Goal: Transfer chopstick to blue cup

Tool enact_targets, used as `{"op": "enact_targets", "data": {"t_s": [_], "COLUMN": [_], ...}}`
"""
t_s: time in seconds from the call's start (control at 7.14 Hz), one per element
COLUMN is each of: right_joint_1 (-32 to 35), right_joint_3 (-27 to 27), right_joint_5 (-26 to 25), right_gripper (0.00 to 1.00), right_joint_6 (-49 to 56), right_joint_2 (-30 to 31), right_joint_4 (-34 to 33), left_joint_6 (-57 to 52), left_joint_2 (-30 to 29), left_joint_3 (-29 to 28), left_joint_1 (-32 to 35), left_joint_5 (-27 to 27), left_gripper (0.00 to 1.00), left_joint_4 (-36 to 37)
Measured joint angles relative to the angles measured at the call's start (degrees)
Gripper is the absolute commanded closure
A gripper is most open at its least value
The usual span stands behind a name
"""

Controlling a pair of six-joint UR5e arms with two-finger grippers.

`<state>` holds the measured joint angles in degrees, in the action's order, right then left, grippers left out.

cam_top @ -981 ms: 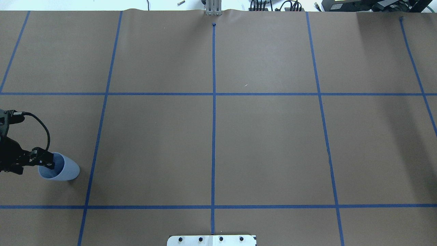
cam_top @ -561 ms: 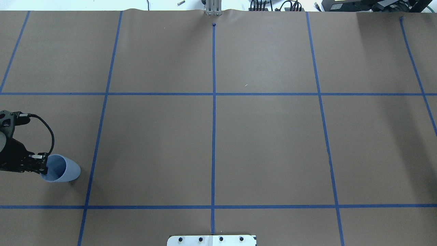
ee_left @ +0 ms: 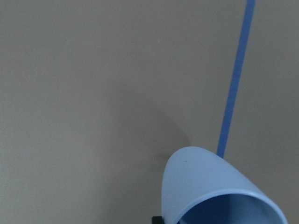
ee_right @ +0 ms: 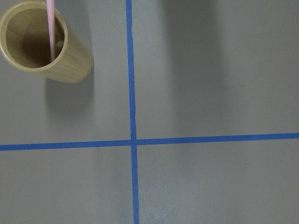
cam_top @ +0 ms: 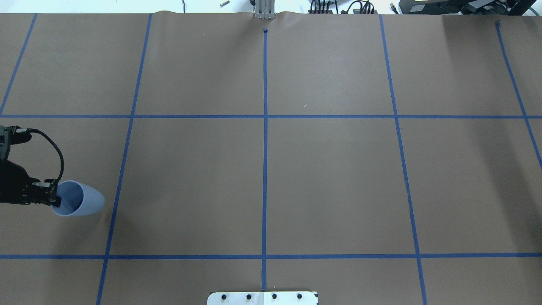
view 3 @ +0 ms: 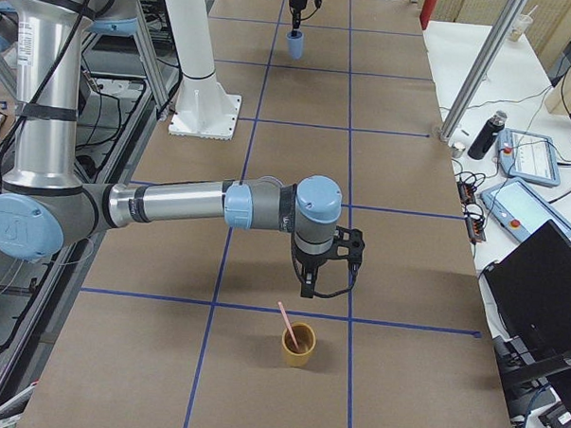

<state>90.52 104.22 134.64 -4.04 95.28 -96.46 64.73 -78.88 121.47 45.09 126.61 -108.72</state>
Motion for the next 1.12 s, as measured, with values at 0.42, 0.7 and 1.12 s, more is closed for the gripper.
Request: {"op": "enact_targets", "data": {"t_s": [0.42, 0.7, 1.12], "right_joint_1": [0.0, 0.0, 0.0], "right_joint_3": [0.2, 0.2, 0.0], "right_joint_5": [0.5, 0.5, 0.5], "right_gripper": [0.00, 0.00, 0.00], "right_joint_6": [0.1, 0.0, 0.2], "right_joint_2": [0.0, 0.0, 0.1], "right_joint_4": [0.1, 0.2, 0.3], "left_joint_6": [-0.1, 0.0, 4.3], "left_joint_2": [-13.2, -30.6, -50.6], "left_joint_3": [-1.1, -6.9, -21.0], "left_joint_1": [2.0, 2.9, 2.5], "left_joint_5": [0.6, 0.4, 0.5], "left_gripper": [1.00, 1.00, 1.00], "left_joint_4": [13.1, 28.2, 35.0]}}
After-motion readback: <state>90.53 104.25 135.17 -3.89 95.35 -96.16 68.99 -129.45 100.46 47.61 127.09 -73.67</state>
